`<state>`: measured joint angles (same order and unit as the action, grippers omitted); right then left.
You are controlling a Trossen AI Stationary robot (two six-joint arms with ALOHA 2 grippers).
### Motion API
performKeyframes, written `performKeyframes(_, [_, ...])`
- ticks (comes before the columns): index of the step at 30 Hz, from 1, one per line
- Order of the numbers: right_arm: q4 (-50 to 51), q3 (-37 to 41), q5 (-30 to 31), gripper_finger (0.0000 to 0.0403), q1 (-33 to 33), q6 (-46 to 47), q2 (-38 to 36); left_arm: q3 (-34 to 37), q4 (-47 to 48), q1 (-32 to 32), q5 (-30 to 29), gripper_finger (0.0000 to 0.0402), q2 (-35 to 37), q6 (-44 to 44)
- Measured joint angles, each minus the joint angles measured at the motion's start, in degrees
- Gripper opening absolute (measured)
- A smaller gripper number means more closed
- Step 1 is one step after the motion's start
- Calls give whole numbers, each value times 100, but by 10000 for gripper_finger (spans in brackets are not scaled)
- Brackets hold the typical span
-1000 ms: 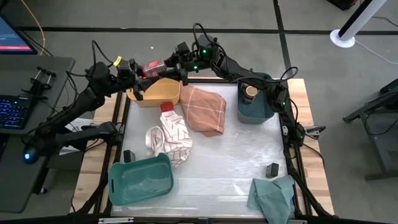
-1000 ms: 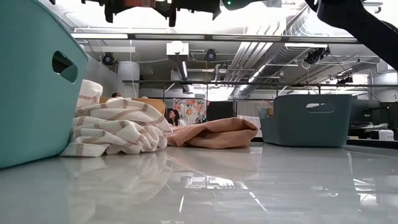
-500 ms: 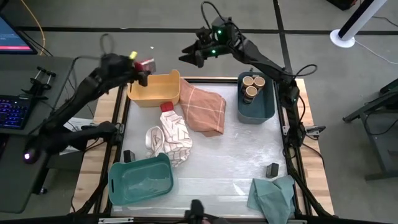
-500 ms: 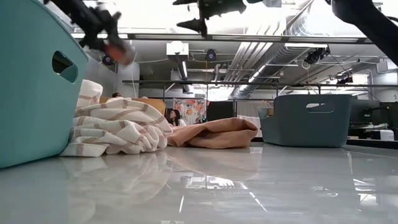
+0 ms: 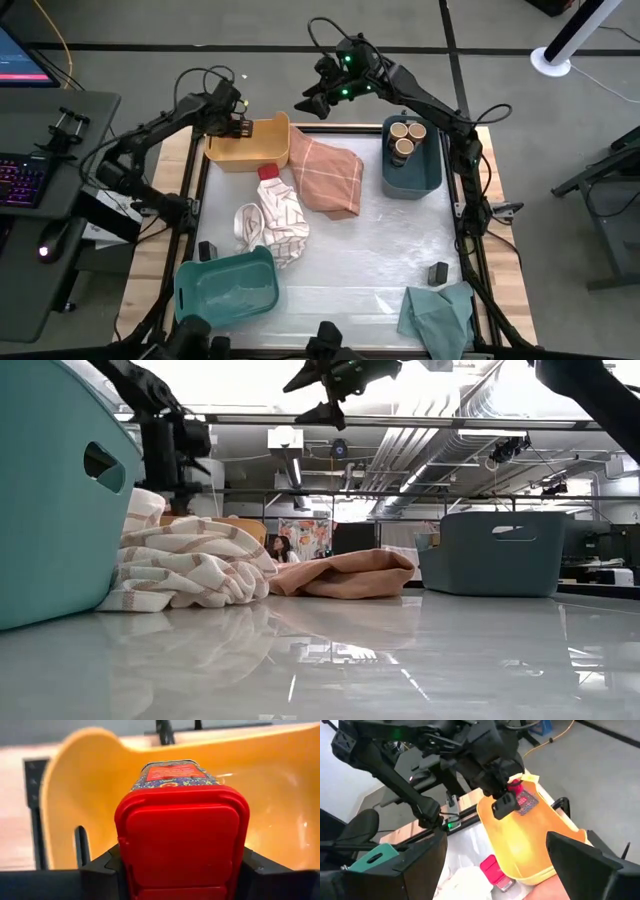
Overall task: Sort spices by type
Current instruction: Put the right red seasoning can into the yellow bin, then put the red seasoning can into the yellow bin
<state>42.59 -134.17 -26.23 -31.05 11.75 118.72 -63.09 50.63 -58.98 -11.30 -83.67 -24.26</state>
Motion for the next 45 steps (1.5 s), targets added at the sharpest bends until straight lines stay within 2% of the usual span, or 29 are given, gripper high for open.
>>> performKeyframes(3, [9,0,121,336,-2,-28,1,0,57,-109,180,187,-259,-12])
performKeyframes(14, [194,0,159,336,-4,-26,2,0,-261,-382,159,188,-712,17])
performKeyframes(20, [306,0,159,336,7,-20,2,-2,-430,-380,147,294,-712,172])
performKeyframes(23, [308,0,196,336,29,-24,2,-2,-431,-380,119,328,-710,253])
performKeyframes(29, [308,0,273,336,108,-26,4,-132,-389,-396,128,342,-707,333])
performKeyframes(38, [308,0,540,336,108,137,7,-1367,-297,-401,201,344,-539,594])
performKeyframes(41, [310,0,611,336,115,122,7,-1506,-284,-316,586,344,-333,633])
performKeyframes(45, [483,0,609,336,120,20,7,-1506,71,125,2010,344,47,1566])
